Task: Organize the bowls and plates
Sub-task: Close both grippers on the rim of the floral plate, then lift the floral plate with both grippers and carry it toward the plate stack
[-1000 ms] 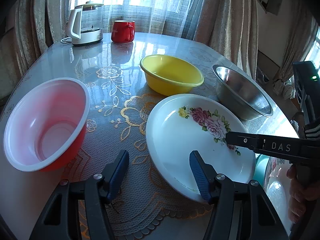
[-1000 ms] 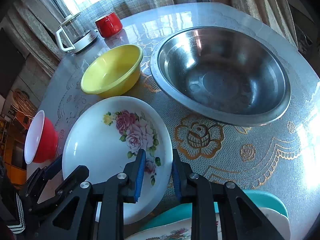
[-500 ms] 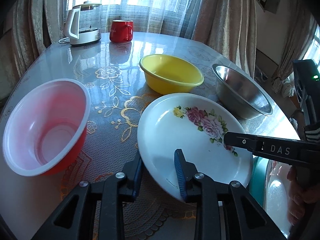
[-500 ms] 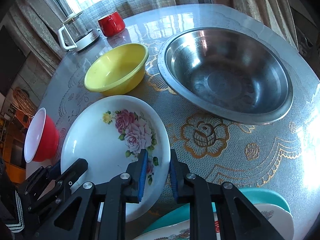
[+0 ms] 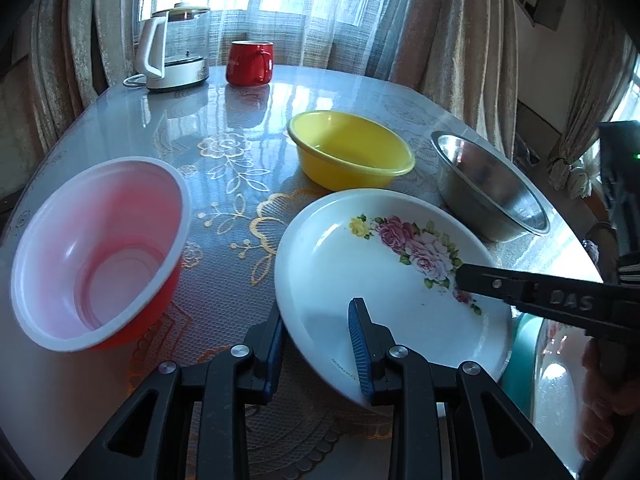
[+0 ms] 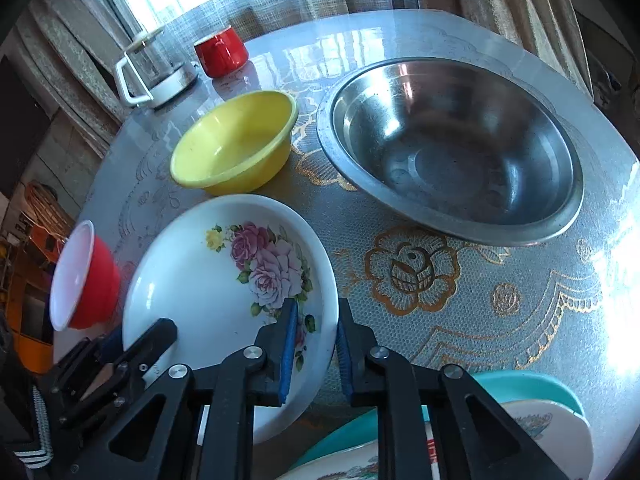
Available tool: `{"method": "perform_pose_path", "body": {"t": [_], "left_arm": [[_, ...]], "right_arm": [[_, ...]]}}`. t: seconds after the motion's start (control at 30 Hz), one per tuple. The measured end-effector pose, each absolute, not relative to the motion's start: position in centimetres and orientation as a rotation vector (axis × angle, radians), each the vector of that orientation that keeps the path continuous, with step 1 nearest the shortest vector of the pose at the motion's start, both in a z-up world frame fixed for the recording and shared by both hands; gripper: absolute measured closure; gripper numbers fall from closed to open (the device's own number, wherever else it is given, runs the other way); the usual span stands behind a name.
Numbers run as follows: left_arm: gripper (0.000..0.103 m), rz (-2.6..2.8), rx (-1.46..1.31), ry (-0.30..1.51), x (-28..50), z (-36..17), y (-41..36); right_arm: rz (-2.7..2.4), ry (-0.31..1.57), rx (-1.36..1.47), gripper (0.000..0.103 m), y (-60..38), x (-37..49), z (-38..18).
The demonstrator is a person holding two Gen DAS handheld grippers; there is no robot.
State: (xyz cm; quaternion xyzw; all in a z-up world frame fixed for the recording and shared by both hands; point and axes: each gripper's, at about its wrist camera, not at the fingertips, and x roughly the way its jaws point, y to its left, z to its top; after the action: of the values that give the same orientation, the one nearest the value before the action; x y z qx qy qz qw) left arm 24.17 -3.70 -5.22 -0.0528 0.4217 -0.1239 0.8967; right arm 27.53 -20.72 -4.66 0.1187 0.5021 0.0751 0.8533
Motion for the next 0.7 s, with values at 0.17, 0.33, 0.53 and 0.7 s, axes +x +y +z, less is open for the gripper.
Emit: {"method": "perform_pose_path", "body": {"t": [0.17,0.33,0.53,0.7], "left_arm": [[0.072,-0.244,-0.127,0.865,24.1,-5.2,-3.2],[0.072,-0.237,-0.119,0.848,23.9,-4.9,-3.1],[0.072,-0.243,-0.112,0.834,23.7,-4.6,-3.3],[0.072,-0.248,-0.113,0.821,23.3,-4.4,-3.3]], "right_arm": [[0.188,1.027,0.276,0.085,-20.7,26.7,-4.1],[0.208,1.013,0.322,0.085,-21.0,25.8,-4.1],[0.201,0.993,0.308,0.085,-20.8,24.7,-3.9],[0.205,0.975,0.320,0.085,-20.8,24.2,-3.7]]}}
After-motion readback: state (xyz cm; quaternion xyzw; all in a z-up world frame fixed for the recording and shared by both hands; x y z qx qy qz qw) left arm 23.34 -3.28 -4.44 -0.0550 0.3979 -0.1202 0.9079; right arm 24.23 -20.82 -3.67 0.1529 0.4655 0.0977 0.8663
